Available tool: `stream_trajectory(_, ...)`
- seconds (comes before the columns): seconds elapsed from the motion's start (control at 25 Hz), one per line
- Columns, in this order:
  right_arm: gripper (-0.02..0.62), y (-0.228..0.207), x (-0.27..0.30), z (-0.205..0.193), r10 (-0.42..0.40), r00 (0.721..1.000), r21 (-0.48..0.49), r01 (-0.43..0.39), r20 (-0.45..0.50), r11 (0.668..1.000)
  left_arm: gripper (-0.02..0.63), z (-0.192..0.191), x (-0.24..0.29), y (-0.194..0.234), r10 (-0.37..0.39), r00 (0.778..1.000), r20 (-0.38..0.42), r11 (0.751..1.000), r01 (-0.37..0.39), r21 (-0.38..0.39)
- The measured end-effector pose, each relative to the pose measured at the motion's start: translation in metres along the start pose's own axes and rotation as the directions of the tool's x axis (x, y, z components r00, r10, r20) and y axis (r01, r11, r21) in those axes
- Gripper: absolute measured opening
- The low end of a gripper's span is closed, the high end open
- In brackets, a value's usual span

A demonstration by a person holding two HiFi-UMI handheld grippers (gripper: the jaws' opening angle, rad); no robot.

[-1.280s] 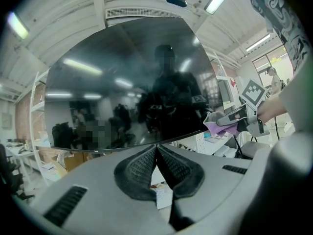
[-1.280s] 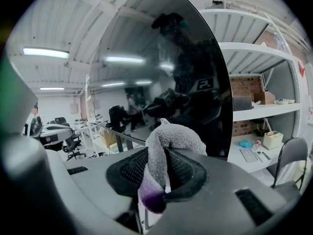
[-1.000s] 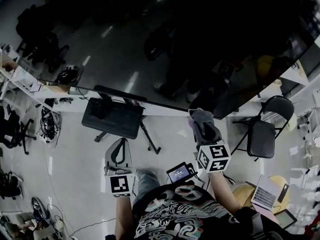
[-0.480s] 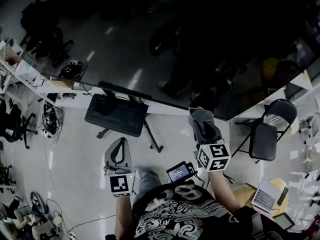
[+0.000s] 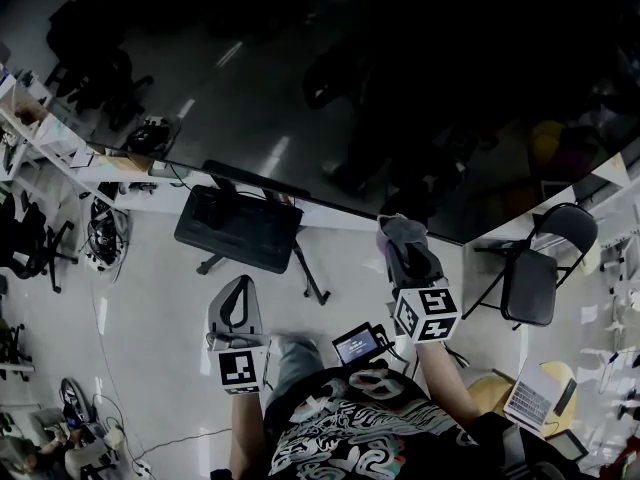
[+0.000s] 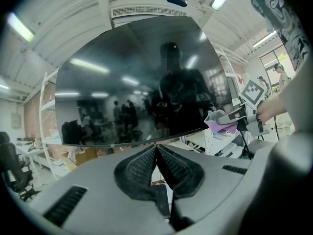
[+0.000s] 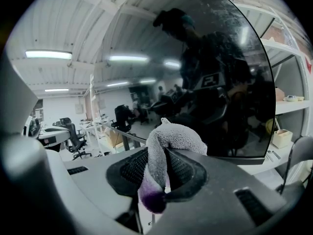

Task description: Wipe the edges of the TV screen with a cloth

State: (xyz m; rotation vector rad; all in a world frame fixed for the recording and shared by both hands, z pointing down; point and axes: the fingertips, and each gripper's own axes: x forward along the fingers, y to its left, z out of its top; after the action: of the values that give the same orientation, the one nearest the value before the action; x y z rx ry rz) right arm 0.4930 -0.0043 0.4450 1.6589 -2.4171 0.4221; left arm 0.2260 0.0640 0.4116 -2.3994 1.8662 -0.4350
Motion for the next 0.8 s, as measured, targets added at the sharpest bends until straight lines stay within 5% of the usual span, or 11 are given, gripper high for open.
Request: stream_trajectory(0.8, 0.109, 0.025, 0.026, 0.002, 0.044, 0.999, 0.009, -0.044, -0.012, 0.999, 0.017, -0.012, -0.001, 0.027, 0.036, 0.999, -0.026, 0.999, -0.037, -0.015)
